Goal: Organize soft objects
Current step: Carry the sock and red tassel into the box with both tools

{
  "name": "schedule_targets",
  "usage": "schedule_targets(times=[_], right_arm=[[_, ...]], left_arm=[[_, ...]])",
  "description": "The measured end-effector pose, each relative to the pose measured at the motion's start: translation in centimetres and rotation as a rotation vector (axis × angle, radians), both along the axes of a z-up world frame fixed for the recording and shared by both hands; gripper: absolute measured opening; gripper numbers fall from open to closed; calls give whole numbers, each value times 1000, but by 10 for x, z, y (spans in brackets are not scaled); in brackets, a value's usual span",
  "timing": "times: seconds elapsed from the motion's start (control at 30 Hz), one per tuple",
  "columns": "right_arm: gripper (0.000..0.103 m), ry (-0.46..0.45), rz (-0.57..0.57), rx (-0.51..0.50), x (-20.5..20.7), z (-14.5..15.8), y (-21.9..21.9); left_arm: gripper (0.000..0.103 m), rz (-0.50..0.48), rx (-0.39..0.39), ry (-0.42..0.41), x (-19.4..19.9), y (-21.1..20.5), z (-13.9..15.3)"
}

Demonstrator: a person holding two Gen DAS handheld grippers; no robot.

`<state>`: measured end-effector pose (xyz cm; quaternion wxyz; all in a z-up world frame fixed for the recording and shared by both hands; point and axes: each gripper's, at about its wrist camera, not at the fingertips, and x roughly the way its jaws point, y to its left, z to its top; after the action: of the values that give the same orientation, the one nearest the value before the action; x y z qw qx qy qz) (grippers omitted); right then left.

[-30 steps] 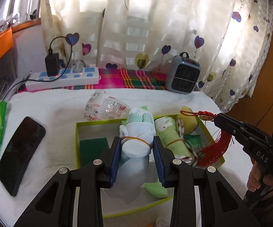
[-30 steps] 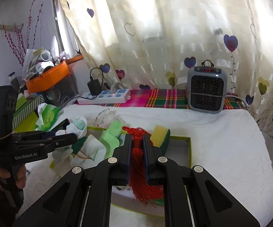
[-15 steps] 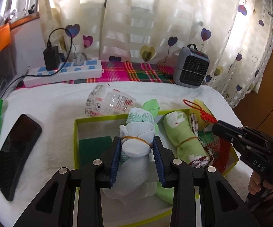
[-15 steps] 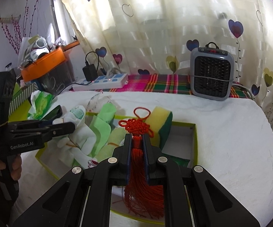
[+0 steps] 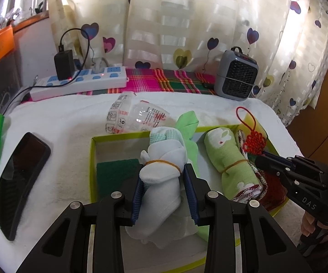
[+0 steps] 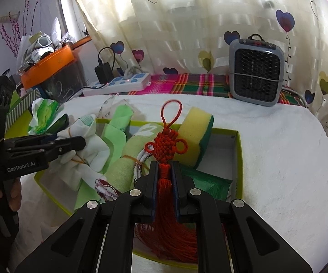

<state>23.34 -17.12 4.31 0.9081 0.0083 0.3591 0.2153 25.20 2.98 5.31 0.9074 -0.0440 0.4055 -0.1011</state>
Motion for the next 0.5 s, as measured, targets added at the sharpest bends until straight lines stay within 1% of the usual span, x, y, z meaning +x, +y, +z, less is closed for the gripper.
schedule_targets(times=[0.4, 0.5], right_arm=[[12, 20, -24, -28, 3, -7, 1], [12, 25, -33, -34, 3, -8, 1]], left_arm=[[32, 5, 3, -2, 0, 0, -1], [34, 6, 14, -4, -1, -2, 0]])
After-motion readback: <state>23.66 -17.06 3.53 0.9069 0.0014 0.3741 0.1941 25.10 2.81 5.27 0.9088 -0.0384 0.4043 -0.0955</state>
